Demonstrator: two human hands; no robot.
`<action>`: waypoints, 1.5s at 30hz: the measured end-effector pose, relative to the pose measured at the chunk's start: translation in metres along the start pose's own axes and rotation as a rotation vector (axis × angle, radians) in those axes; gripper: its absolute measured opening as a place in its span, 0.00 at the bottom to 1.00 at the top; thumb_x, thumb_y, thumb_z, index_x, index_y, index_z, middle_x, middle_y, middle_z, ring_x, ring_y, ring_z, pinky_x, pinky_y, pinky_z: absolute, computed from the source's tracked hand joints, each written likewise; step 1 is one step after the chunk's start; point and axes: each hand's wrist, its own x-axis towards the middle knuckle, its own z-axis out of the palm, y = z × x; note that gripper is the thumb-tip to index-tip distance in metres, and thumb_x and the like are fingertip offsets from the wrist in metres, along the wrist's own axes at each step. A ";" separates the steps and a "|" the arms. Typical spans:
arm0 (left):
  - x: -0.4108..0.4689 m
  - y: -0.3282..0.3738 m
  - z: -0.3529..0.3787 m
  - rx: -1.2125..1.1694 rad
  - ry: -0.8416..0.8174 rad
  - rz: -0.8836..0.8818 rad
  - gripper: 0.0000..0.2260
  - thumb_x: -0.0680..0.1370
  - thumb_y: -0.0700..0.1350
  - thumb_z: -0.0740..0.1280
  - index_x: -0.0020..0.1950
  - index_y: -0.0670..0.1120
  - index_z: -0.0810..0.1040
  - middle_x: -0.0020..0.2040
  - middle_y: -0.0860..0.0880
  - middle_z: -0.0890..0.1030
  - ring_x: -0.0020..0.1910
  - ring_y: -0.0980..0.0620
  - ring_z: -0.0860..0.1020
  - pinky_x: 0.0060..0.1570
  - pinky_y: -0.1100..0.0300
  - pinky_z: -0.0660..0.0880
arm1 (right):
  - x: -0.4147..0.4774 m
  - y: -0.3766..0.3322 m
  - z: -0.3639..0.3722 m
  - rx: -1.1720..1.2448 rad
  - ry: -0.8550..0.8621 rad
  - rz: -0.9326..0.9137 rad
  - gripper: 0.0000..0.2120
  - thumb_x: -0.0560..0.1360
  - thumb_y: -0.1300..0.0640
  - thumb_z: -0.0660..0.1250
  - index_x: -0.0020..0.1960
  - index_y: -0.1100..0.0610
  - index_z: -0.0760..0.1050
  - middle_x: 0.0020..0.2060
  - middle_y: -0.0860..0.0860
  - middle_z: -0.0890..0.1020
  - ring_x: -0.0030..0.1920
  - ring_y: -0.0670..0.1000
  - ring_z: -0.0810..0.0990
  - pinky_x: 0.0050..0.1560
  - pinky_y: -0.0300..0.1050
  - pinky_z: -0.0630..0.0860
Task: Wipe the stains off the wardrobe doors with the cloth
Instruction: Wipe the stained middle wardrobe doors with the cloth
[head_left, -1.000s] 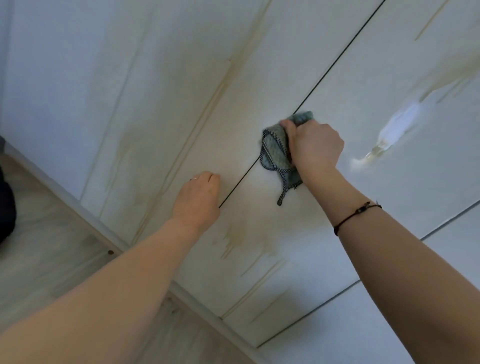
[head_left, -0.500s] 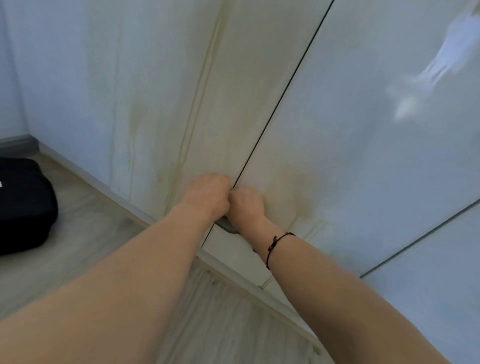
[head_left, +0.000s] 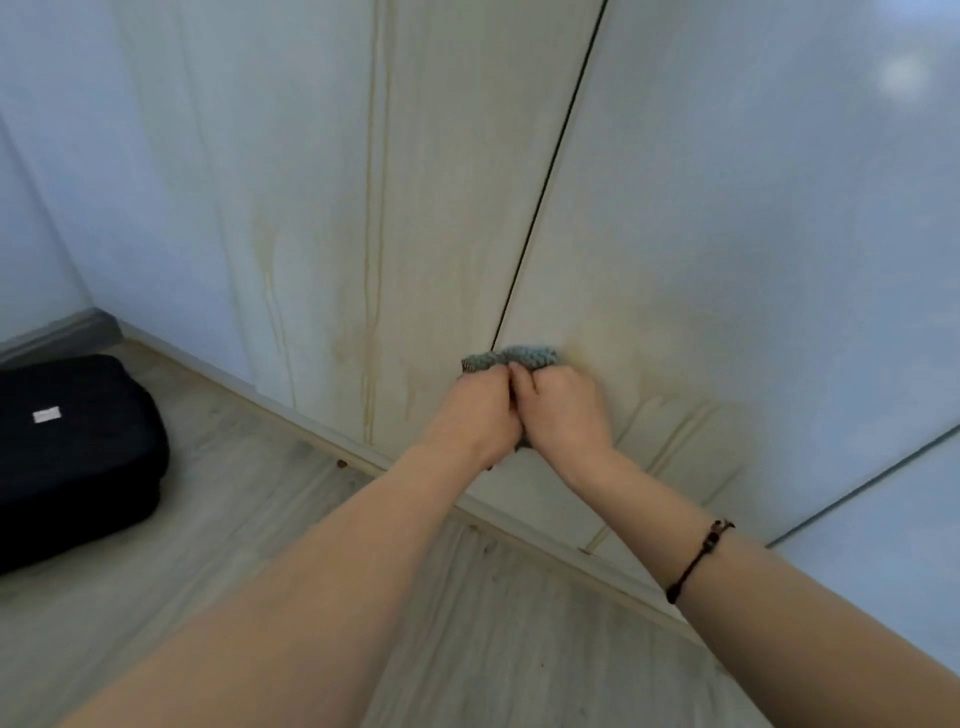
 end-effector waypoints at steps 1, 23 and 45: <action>0.003 0.011 -0.004 -0.028 0.127 0.036 0.05 0.78 0.41 0.61 0.51 0.42 0.74 0.49 0.41 0.82 0.48 0.40 0.80 0.41 0.52 0.71 | 0.003 0.001 -0.014 0.092 0.057 -0.005 0.27 0.84 0.44 0.55 0.43 0.61 0.83 0.42 0.60 0.85 0.45 0.61 0.82 0.43 0.52 0.74; 0.043 0.071 -0.002 -0.134 0.819 0.244 0.10 0.79 0.46 0.63 0.52 0.39 0.73 0.50 0.42 0.75 0.49 0.44 0.73 0.48 0.53 0.71 | -0.008 0.114 -0.091 -0.074 -1.077 0.131 0.22 0.82 0.40 0.62 0.53 0.60 0.76 0.48 0.57 0.86 0.49 0.54 0.86 0.45 0.50 0.85; 0.044 0.082 0.048 0.110 0.867 0.742 0.05 0.80 0.37 0.62 0.46 0.42 0.76 0.39 0.41 0.76 0.38 0.44 0.71 0.39 0.51 0.67 | -0.029 0.117 -0.105 -0.071 -1.175 0.055 0.29 0.83 0.40 0.56 0.54 0.66 0.80 0.40 0.56 0.87 0.36 0.54 0.86 0.27 0.36 0.75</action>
